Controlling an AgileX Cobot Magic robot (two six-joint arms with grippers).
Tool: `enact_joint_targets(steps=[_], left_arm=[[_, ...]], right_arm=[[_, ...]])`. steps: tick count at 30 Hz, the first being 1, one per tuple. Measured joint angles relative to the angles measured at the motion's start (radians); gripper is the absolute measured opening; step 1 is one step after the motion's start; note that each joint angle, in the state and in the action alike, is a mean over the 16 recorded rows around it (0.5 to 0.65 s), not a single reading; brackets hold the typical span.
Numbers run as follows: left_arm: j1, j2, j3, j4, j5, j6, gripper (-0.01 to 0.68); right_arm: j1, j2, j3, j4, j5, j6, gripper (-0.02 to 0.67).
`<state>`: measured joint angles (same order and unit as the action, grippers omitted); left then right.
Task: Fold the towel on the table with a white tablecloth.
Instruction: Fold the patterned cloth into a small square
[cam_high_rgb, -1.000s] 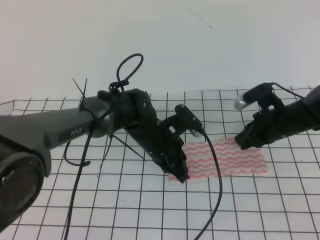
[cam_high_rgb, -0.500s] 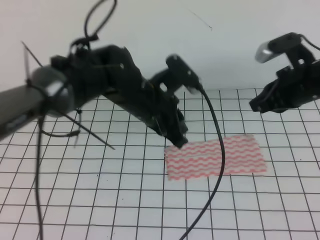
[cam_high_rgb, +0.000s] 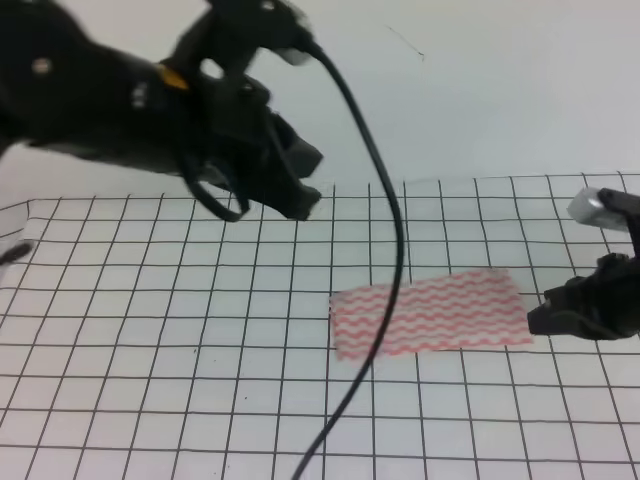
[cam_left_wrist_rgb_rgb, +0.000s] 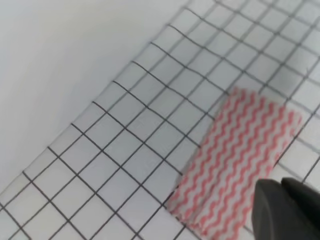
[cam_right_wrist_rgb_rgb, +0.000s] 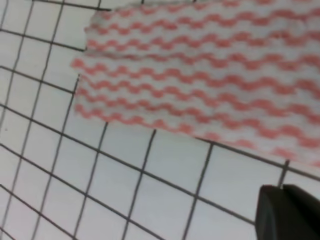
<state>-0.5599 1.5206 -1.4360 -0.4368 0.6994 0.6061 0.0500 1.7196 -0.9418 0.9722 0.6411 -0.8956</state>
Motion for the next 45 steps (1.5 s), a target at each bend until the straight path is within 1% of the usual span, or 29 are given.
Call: enact_joint_targets(steps=[6, 13, 17, 22, 35, 45], left_arm=[[0.029, -0.069, 0.063, -0.063, -0.038, -0.026, -0.001], [0.043, -0.082, 0.082, -0.105, -0.03, -0.035, -0.001], [0.043, -0.082, 0.082, -0.107, -0.02, -0.036, -0.001], [0.043, -0.082, 0.082, -0.107, -0.011, -0.037, -0.001], [0.043, -0.082, 0.082, -0.106, -0.002, -0.037, -0.001], [0.043, -0.082, 0.082, -0.106, 0.003, -0.031, -0.001]], right_arm=[[-0.001, 0.0, 0.061, 0.091, -0.032, 0.014, 0.101], [0.0, 0.032, 0.065, 0.109, -0.06, 0.095, 0.205], [0.0, 0.059, 0.064, 0.118, -0.083, 0.123, 0.242], [0.001, 0.097, 0.057, 0.133, -0.108, 0.148, 0.254], [0.015, 0.165, 0.021, 0.16, -0.125, 0.169, 0.256], [0.02, 0.177, 0.015, 0.123, -0.121, 0.201, 0.256]])
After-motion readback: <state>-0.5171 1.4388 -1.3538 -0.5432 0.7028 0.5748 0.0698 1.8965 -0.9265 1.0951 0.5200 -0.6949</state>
